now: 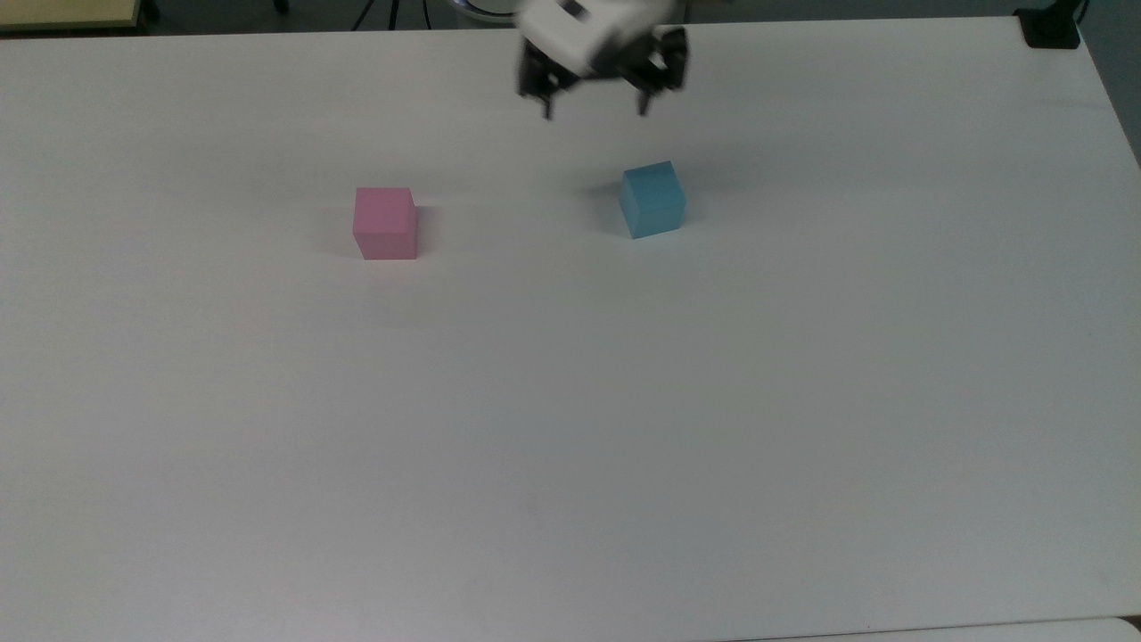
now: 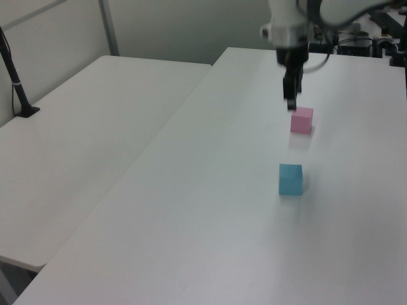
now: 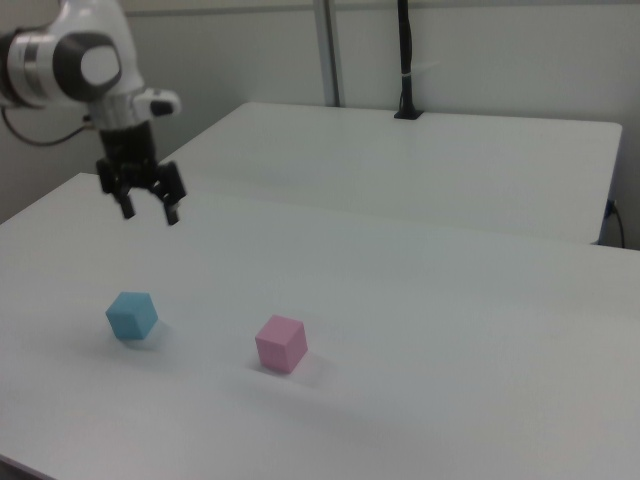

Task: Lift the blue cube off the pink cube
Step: 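Set the light-blue cube on the table, open and raise the gripper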

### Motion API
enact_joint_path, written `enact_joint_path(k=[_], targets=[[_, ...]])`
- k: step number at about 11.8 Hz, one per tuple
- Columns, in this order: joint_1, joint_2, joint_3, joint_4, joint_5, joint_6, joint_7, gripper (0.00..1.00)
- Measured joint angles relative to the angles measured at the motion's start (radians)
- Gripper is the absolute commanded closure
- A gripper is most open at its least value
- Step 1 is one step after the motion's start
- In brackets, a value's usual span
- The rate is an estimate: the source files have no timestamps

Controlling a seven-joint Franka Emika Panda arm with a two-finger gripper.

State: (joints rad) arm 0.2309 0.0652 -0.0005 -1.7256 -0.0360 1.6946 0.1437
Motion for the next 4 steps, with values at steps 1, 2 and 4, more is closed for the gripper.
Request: enact_joint_path(k=[1,2,4], targets=[[-0.056,-0.032,-0.006,0.023,0.000,-0.031,-0.035,0.00],[-0.111,-0.047,-0.011,0.030,0.000,-0.038,-0.084,0.00],[-0.171,-0.047,-0.052,0.030,0.000,-0.038,-0.135,0.00]])
